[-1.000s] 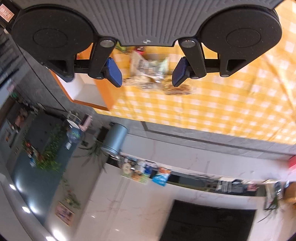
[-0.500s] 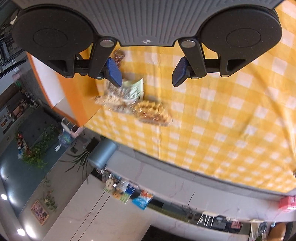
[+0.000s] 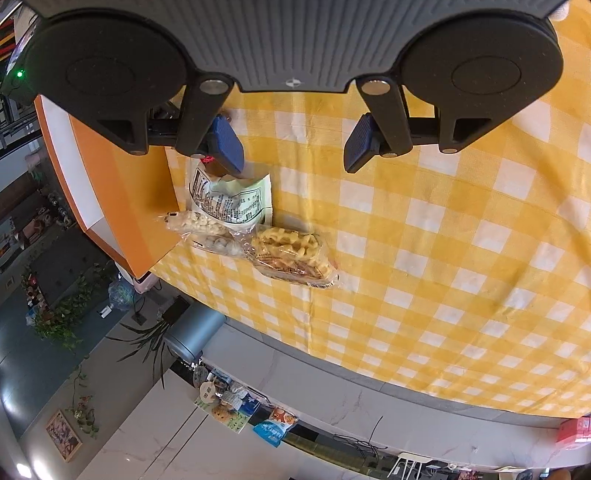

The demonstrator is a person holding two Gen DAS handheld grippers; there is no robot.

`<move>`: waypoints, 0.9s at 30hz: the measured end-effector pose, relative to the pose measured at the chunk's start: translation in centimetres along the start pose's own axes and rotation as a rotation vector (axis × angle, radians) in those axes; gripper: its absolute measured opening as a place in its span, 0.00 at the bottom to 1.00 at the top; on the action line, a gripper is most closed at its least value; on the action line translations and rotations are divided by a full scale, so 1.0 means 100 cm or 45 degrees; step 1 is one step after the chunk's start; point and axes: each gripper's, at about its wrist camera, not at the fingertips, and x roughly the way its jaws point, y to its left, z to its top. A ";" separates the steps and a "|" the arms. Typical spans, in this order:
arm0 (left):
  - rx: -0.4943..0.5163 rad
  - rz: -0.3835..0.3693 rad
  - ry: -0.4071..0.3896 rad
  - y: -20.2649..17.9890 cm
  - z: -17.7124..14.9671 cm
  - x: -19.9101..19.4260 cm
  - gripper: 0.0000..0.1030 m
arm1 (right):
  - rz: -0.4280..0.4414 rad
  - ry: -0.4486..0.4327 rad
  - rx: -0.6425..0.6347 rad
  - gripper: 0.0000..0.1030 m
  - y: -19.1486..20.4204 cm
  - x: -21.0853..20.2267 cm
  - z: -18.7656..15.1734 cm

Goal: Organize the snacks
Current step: 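Move both open tools back over the snack pile, then grasp the green raisin pack with the right tool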

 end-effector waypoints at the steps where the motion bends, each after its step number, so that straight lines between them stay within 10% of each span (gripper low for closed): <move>1: 0.002 0.002 0.003 0.000 0.000 0.000 0.71 | -0.013 -0.008 -0.010 0.80 0.002 0.000 -0.001; 15: 0.020 0.007 0.029 -0.004 -0.001 -0.002 0.71 | 0.111 0.064 -0.178 0.30 0.009 -0.026 -0.005; 22: 0.036 0.029 0.033 -0.005 -0.003 -0.001 0.71 | 0.118 0.067 -0.045 0.73 -0.003 -0.020 0.000; 27: 0.050 0.033 0.062 -0.010 -0.006 0.007 0.71 | 0.103 0.154 0.033 0.81 -0.002 -0.001 0.011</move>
